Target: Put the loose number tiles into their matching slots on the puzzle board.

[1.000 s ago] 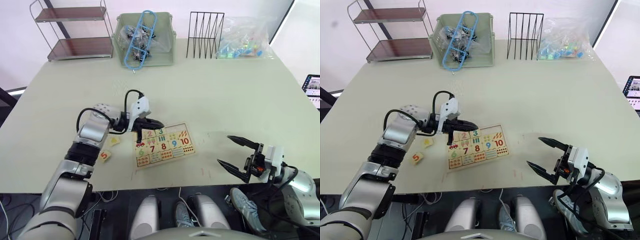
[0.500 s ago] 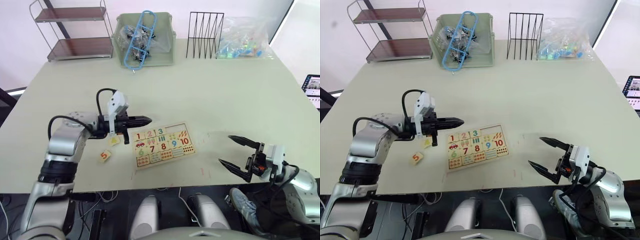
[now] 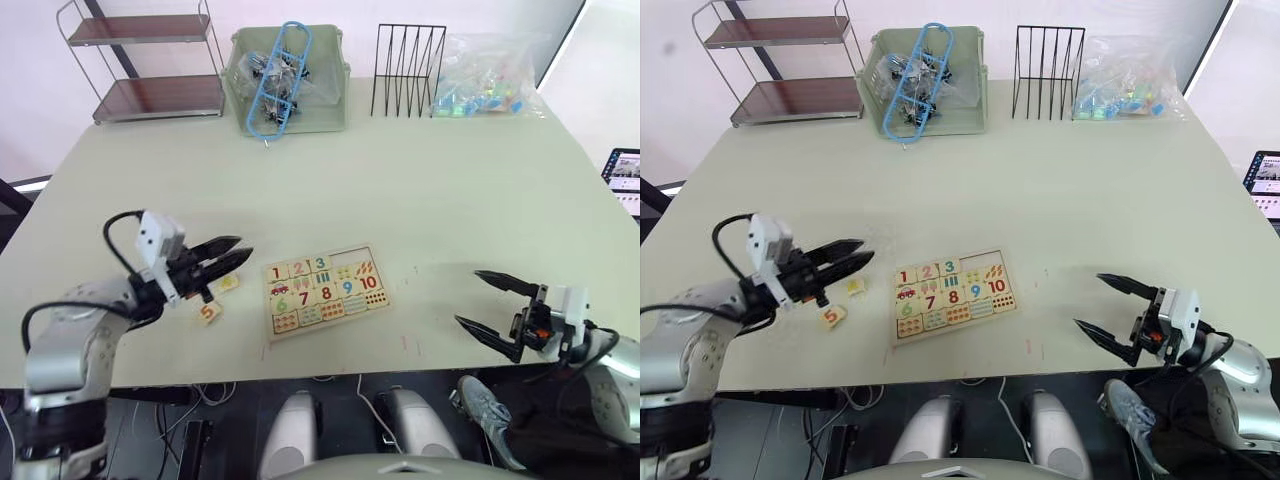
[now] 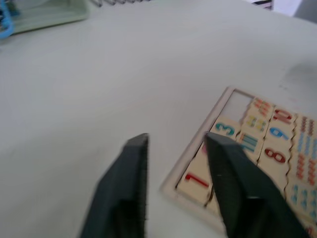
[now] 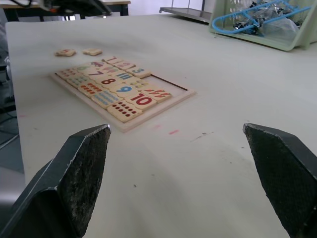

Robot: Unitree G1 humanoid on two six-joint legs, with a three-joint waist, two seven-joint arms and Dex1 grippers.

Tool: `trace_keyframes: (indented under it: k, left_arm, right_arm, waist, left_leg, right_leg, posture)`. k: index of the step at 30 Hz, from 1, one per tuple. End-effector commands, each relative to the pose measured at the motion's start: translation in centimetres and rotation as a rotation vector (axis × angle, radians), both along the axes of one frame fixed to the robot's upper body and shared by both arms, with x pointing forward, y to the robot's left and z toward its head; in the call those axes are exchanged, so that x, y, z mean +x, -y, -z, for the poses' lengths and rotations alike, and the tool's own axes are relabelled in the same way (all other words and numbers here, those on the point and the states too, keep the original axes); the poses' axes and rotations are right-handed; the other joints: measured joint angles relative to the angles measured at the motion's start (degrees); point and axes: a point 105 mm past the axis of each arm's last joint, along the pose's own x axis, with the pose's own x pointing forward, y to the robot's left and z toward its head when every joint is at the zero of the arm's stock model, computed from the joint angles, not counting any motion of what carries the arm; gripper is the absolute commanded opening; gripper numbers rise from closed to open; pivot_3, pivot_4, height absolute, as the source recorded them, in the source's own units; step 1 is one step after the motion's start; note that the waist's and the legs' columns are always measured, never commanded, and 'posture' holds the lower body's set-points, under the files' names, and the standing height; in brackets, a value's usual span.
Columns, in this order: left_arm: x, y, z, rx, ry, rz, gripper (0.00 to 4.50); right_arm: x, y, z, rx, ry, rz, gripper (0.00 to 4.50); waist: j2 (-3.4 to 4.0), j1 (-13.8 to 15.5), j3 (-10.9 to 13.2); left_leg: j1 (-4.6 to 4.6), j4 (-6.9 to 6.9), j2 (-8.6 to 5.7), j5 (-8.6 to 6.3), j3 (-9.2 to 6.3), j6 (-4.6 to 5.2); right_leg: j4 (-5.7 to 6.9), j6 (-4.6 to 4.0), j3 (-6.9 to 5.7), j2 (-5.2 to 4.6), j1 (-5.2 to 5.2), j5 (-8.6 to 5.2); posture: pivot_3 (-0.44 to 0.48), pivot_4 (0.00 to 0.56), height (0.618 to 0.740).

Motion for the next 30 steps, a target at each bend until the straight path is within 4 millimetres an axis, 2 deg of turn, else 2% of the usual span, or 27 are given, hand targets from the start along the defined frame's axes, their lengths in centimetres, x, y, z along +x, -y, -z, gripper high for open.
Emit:
trace_keyframes:
  k: [1, 2, 3, 8, 11, 18, 30]
  left_arm:
    - [-1.4, -1.4, -1.3, 0.004, 0.078, -0.063, 3.7]
    - [-1.8, -1.8, -1.2, -0.002, 0.077, -0.077, 4.27]
    - [-2.1, -2.0, -1.1, -0.006, 0.078, -0.085, 4.39]
    - [-5.6, -3.3, 0.6, -0.01, 0.047, -0.145, 4.39]
    - [-6.8, -4.1, 1.9, -0.012, 0.016, -0.217, 4.39]
    - [-8.7, -4.4, 4.5, -0.007, -0.028, -0.279, 4.39]
    - [-10.6, -4.4, 6.0, 0.001, -0.064, -0.307, 4.39]
  right_arm:
    - [0.1, 0.9, -0.8, 0.013, 0.025, 0.031, 4.5]
    - [0.1, 1.0, -0.7, 0.008, 0.024, 0.037, 4.5]
    - [0.0, 1.0, -0.6, 0.004, 0.024, 0.04, 4.5]
    - [-0.3, 2.0, 0.3, 0.0, 0.015, 0.104, 4.5]
    - [-0.4, 2.3, 0.4, 0.013, 0.008, 0.153, 4.5]
    - [-0.2, 2.9, 0.8, 0.023, -0.032, 0.236, 4.5]
    - [-2.3, 4.5, 2.3, 0.021, -0.08, 0.337, 4.5]
  waist:
    - [0.0, 0.09, 0.0]
    - [0.0, 0.16, 0.0]
    - [0.0, 0.18, 0.0]
    - [-0.01, -0.04, -0.01]
    - [-0.01, 0.01, 0.0]
    - [-0.04, 0.06, -0.04]
    - [-0.07, 0.0, -0.06]
  left_leg:
    - [-0.01, 0.0, 0.0, 0.0, 0.0, 0.0]
    - [0.0, 0.0, -0.01, 0.0, -0.01, 0.0]
    - [0.0, 0.0, -0.01, 0.0, -0.01, 0.0]
    - [0.0, -0.03, -0.01, 0.0, 0.08, 0.0]
    - [0.03, -0.04, 0.0, -0.01, 0.15, 0.0]
    - [0.03, -0.03, -0.02, -0.01, 0.18, 0.0]
    - [0.05, -0.04, -0.02, -0.01, 0.22, 0.0]
  right_leg:
    - [-0.02, 0.0, 0.0, 0.0, 0.0, 0.0]
    - [-0.02, 0.0, -0.02, -0.01, 0.01, 0.0]
    - [-0.02, 0.0, -0.02, -0.01, 0.01, -0.01]
    - [-0.05, 0.0, 0.03, -0.05, 0.0, -0.02]
    - [-0.06, -0.01, 0.1, -0.07, 0.0, -0.04]
    - [-0.07, -0.15, 0.12, -0.04, 0.01, -0.18]
    - [-0.08, -0.09, 0.18, -0.05, 0.0, -0.23]
  posture:
    - [0.0, 0.15, 0.74]
    - [0.0, 0.15, 0.74]
    - [0.0, 0.15, 0.74]
    - [0.0, 0.15, 0.74]
    - [0.0, 0.15, 0.74]
    - [0.0, 0.15, 0.74]
    - [0.0, 0.15, 0.74]
